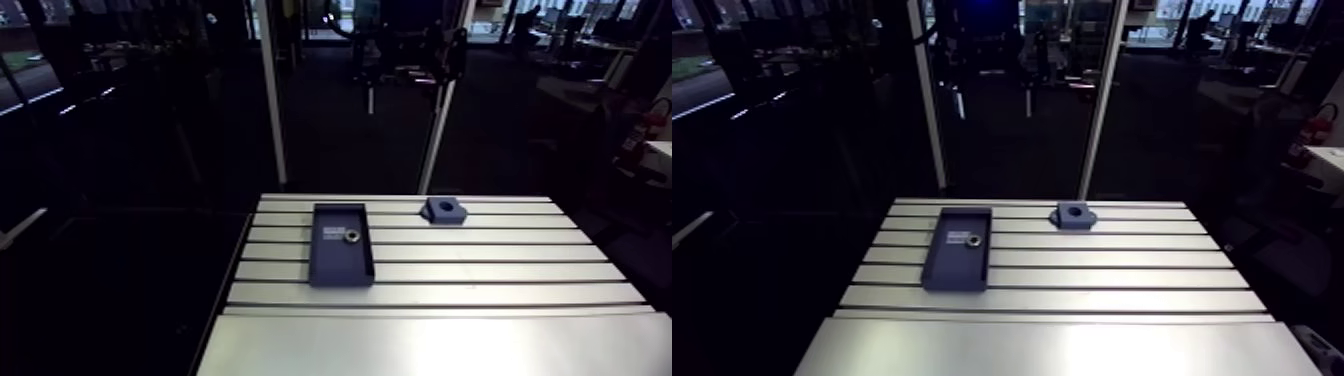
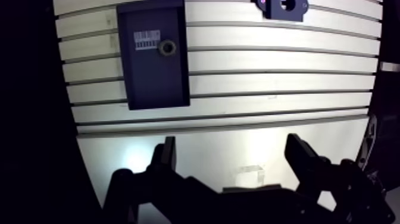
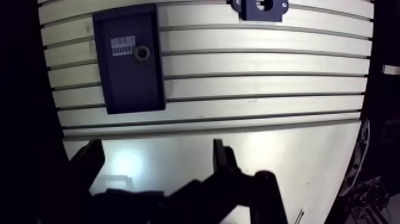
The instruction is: Pick up the bearing and press it into the housing until flush.
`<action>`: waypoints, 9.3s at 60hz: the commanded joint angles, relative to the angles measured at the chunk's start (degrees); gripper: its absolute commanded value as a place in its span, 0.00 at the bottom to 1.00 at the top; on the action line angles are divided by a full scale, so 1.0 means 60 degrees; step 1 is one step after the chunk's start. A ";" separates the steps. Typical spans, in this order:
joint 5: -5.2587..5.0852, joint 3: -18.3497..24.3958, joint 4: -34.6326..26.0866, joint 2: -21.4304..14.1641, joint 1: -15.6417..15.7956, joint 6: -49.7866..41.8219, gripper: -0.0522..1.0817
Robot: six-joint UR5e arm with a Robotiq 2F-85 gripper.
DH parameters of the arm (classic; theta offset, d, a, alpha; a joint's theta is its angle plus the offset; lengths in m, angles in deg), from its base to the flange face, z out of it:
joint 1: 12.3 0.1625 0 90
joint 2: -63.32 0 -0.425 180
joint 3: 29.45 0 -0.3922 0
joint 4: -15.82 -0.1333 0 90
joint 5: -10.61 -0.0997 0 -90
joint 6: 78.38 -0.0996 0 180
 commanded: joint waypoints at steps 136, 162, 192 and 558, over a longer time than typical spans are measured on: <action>-0.0091 -0.1144 0.3694 0.3539 0.1129 -0.0759 0.32; -0.0059 -0.1320 0.4002 0.3628 0.1129 -0.0690 0.38; -0.0059 -0.1659 0.4031 0.3586 0.1012 -0.0286 0.40; -0.0015 -0.0844 0.3462 0.2426 -0.1235 0.1331 0.60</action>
